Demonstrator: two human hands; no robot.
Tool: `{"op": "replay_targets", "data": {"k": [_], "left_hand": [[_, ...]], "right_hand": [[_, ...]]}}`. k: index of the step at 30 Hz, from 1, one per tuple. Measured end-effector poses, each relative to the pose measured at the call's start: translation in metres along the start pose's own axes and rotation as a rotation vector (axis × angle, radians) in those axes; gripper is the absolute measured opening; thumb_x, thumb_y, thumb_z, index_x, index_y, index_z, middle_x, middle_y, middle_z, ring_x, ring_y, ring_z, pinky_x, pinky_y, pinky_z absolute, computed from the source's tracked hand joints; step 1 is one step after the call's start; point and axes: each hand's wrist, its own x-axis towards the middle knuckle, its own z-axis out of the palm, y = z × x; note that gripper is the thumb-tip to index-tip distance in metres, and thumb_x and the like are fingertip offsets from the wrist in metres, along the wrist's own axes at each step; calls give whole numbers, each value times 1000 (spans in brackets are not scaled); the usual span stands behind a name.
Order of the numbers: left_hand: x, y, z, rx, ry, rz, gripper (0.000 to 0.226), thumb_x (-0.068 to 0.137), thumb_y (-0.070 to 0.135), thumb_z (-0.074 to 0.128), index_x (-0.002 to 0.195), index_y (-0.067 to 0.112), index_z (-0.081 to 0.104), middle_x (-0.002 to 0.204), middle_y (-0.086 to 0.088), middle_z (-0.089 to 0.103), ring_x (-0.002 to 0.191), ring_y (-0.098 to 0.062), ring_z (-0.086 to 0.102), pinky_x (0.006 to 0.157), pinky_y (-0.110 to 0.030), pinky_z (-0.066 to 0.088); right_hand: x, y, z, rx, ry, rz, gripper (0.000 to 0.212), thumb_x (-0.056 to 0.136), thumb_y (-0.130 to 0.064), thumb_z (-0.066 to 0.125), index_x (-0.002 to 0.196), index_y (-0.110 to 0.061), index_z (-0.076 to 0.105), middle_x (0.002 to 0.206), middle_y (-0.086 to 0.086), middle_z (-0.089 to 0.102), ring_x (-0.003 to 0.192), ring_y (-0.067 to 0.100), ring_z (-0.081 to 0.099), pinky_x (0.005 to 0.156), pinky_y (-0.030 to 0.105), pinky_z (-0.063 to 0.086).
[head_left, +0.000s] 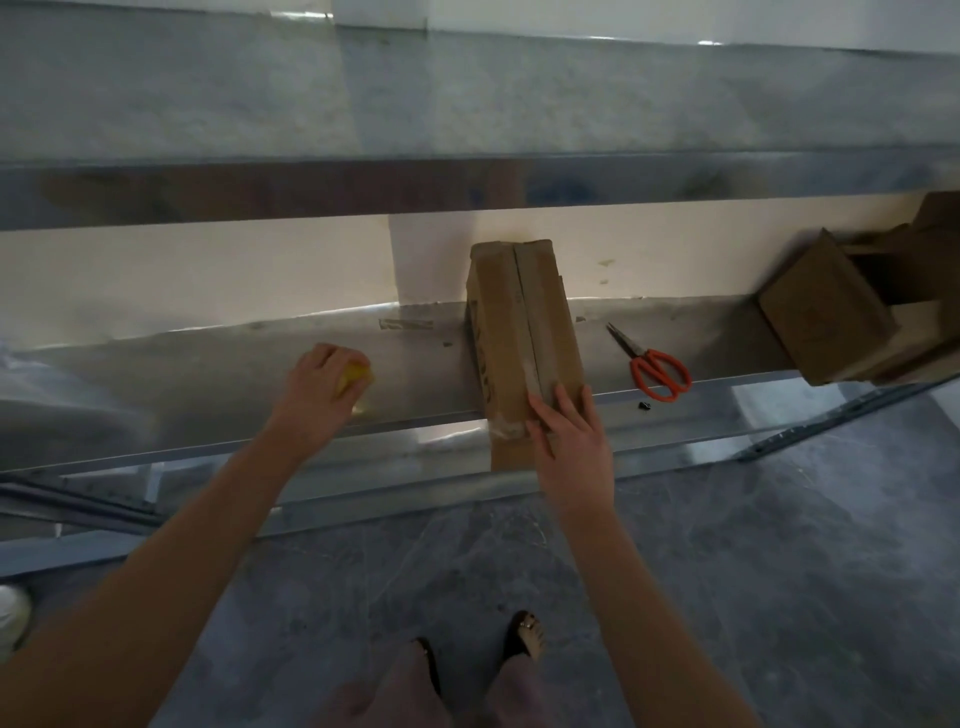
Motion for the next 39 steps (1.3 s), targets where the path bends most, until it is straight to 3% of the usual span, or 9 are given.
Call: {"op": "replay_targets", "data": {"k": [9, 11, 15, 22, 27, 30, 35, 37, 39], "left_hand": [[2, -14, 8, 11, -73, 49, 14, 89, 12, 64, 103, 11, 64, 106, -11, 56, 98, -31, 52, 90, -45, 43], [1, -9, 7, -9, -80, 85, 14, 89, 11, 65, 103, 10, 64, 106, -10, 56, 98, -30, 52, 90, -43, 42], [-5, 2, 7, -48, -72, 122, 16, 87, 7, 67, 103, 9, 65, 106, -10, 57, 97, -28, 53, 89, -39, 42], [-18, 20, -3, -128, -58, 108, 17, 88, 9, 66, 105, 6, 64, 107, -9, 55, 98, -26, 53, 90, -39, 43], [-28, 27, -17, -203, -40, 97, 17, 88, 9, 66, 104, 8, 64, 109, -7, 53, 101, -25, 52, 93, -38, 42], [-32, 29, -25, -198, -39, 128, 19, 86, 9, 68, 105, 10, 64, 109, -7, 54, 100, -24, 53, 91, -36, 43], [-39, 29, -36, -188, -2, 156, 20, 85, 9, 69, 105, 10, 64, 107, -4, 54, 99, -20, 52, 91, -33, 43], [-42, 29, -40, -192, 17, 156, 20, 85, 8, 69, 104, 10, 65, 106, -3, 54, 99, -17, 52, 91, -29, 42], [-46, 29, -42, -191, 24, 156, 21, 85, 9, 69, 106, 10, 65, 105, -2, 54, 98, -15, 52, 90, -26, 41]], "right_hand": [[0, -2, 12, 37, 86, -6, 38, 98, -33, 55, 136, -34, 56, 150, -5, 44, 150, 23, 16, 109, 32, 26], [-1, -4, 14, 39, 101, -4, 38, 98, -34, 54, 136, -34, 57, 150, -5, 44, 150, 23, 16, 110, 35, 29], [-5, -2, 12, -14, 118, -45, 45, 96, -40, 51, 140, -32, 52, 148, -4, 48, 149, 25, 22, 113, 54, 36], [-10, 2, 3, -98, 171, -133, 39, 94, -34, 61, 133, -26, 61, 147, 3, 50, 143, 31, 33, 110, 58, 36], [-7, -21, -1, -117, 256, -330, 39, 98, -36, 46, 131, -21, 62, 140, 4, 56, 142, 29, 35, 112, 56, 35], [3, -59, 8, -102, 204, -417, 38, 98, -35, 50, 133, -22, 60, 142, 3, 55, 144, 24, 33, 117, 51, 30], [17, -108, 31, -110, -66, -452, 48, 97, -38, 49, 141, -21, 50, 148, 5, 47, 146, 26, 27, 121, 48, 19], [16, -122, 42, -14, -124, -439, 45, 93, -39, 54, 134, -21, 56, 138, 3, 55, 137, 24, 39, 116, 41, 31], [15, -133, 53, 132, -170, -372, 38, 91, -40, 59, 124, -23, 62, 122, -1, 63, 119, 18, 53, 101, 31, 44]]}}
